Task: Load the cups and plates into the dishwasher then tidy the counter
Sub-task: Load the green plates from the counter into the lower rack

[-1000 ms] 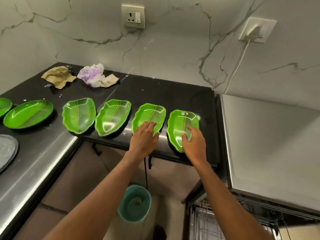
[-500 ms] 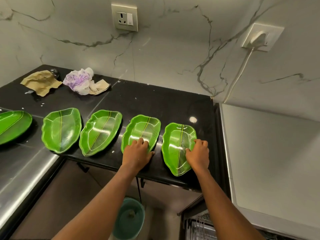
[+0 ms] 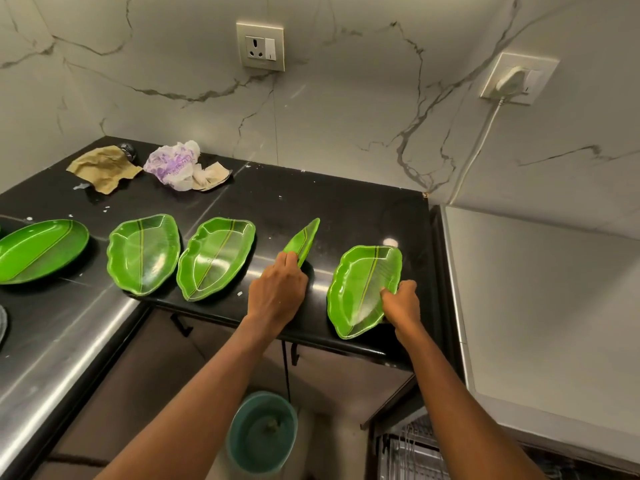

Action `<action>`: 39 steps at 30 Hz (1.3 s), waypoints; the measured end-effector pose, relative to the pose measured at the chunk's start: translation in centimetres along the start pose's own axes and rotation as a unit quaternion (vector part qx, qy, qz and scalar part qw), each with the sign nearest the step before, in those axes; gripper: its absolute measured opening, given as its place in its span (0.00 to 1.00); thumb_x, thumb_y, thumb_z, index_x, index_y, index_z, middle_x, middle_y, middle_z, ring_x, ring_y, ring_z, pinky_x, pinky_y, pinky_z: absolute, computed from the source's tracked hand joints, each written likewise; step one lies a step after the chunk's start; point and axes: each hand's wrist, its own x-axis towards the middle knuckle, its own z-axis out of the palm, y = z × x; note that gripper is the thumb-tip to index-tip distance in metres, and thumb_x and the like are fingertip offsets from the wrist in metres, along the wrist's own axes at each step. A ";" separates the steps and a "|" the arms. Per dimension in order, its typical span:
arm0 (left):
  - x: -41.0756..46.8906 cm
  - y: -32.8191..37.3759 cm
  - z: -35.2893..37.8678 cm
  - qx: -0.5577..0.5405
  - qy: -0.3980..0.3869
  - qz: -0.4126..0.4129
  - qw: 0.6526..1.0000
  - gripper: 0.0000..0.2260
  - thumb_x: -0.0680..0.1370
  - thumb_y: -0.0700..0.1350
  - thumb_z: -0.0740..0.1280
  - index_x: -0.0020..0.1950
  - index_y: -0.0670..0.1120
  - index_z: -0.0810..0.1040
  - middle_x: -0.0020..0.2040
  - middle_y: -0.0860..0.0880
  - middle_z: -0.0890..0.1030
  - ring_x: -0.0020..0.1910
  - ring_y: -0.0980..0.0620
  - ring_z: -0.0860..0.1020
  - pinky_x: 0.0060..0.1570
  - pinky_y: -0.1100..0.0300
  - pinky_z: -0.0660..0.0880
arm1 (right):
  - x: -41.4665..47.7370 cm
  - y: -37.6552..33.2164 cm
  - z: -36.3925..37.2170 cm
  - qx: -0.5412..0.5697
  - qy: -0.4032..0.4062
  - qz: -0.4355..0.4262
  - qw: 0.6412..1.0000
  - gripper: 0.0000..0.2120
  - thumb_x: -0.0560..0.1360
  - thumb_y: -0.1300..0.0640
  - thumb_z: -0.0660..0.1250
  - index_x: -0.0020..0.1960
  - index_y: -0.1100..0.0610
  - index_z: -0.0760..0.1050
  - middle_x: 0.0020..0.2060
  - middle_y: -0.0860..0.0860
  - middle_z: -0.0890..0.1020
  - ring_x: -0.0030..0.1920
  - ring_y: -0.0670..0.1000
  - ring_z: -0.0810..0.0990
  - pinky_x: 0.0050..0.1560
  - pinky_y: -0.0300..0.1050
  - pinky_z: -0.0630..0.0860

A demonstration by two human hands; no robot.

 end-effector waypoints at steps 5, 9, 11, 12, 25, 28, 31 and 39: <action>-3.7 0.6 -2.7 -0.095 0.031 -0.041 0.994 0.06 0.80 0.45 0.56 0.48 0.44 0.68 0.46 0.42 0.76 0.42 0.36 0.77 0.34 0.50 0.66 | -4.4 0.9 -0.4 0.074 0.000 -0.001 0.997 0.06 0.73 0.56 0.61 0.48 0.55 0.66 0.45 0.55 0.77 0.44 0.58 0.81 0.36 0.60 0.82; -8.5 0.9 -4.9 -0.164 0.043 -0.087 0.982 0.06 0.81 0.46 0.56 0.48 0.44 0.67 0.48 0.41 0.77 0.47 0.36 0.76 0.38 0.49 0.67 | -9.7 2.5 -1.4 0.077 0.020 -0.022 0.997 0.05 0.73 0.56 0.61 0.47 0.55 0.67 0.42 0.52 0.77 0.45 0.57 0.79 0.46 0.60 0.80; -11.3 1.2 -5.9 -0.196 0.040 -0.112 0.973 0.06 0.81 0.46 0.56 0.48 0.45 0.66 0.50 0.40 0.78 0.48 0.35 0.76 0.39 0.51 0.64 | -12.4 3.8 -1.9 0.095 0.024 -0.028 0.995 0.04 0.73 0.55 0.61 0.46 0.55 0.67 0.41 0.53 0.77 0.43 0.57 0.79 0.44 0.61 0.81; -12.6 1.4 -6.4 -0.213 0.038 -0.123 0.969 0.05 0.81 0.46 0.55 0.47 0.46 0.65 0.50 0.39 0.79 0.48 0.34 0.76 0.39 0.51 0.63 | -13.8 4.4 -2.3 0.102 0.030 -0.031 0.994 0.04 0.73 0.55 0.61 0.45 0.54 0.67 0.40 0.53 0.77 0.42 0.56 0.79 0.43 0.62 0.81; -32.4 4.6 -8.0 -0.290 0.024 -0.163 0.943 0.11 0.83 0.48 0.54 0.51 0.41 0.68 0.46 0.36 0.80 0.47 0.33 0.77 0.40 0.50 0.64 | -31.2 16.9 -9.6 0.098 0.063 -0.027 0.993 0.06 0.74 0.55 0.65 0.46 0.57 0.70 0.38 0.55 0.79 0.40 0.57 0.79 0.43 0.55 0.79; -35.9 6.3 -8.3 -0.307 0.004 -0.178 0.935 0.12 0.83 0.50 0.54 0.50 0.41 0.68 0.45 0.37 0.79 0.47 0.35 0.76 0.40 0.52 0.62 | -34.3 19.9 -11.9 0.096 0.057 -0.013 0.994 0.07 0.74 0.54 0.66 0.44 0.56 0.70 0.40 0.57 0.79 0.42 0.60 0.81 0.43 0.62 0.80; -39.1 8.2 -8.3 -0.341 -0.026 -0.202 0.918 0.12 0.83 0.52 0.56 0.49 0.43 0.68 0.42 0.45 0.76 0.43 0.43 0.73 0.41 0.54 0.62 | -36.9 22.3 -14.2 0.091 0.068 -0.011 0.994 0.07 0.76 0.55 0.65 0.45 0.58 0.69 0.39 0.57 0.78 0.42 0.62 0.80 0.42 0.63 0.80; -47.8 15.7 -4.9 -0.411 -0.120 -0.259 0.866 0.15 0.81 0.54 0.59 0.53 0.41 0.71 0.47 0.45 0.76 0.48 0.44 0.75 0.44 0.55 0.66 | -41.5 31.1 -22.4 0.053 0.106 0.000 0.993 0.11 0.77 0.56 0.65 0.39 0.53 0.65 0.33 0.52 0.71 0.33 0.52 0.72 0.34 0.51 0.73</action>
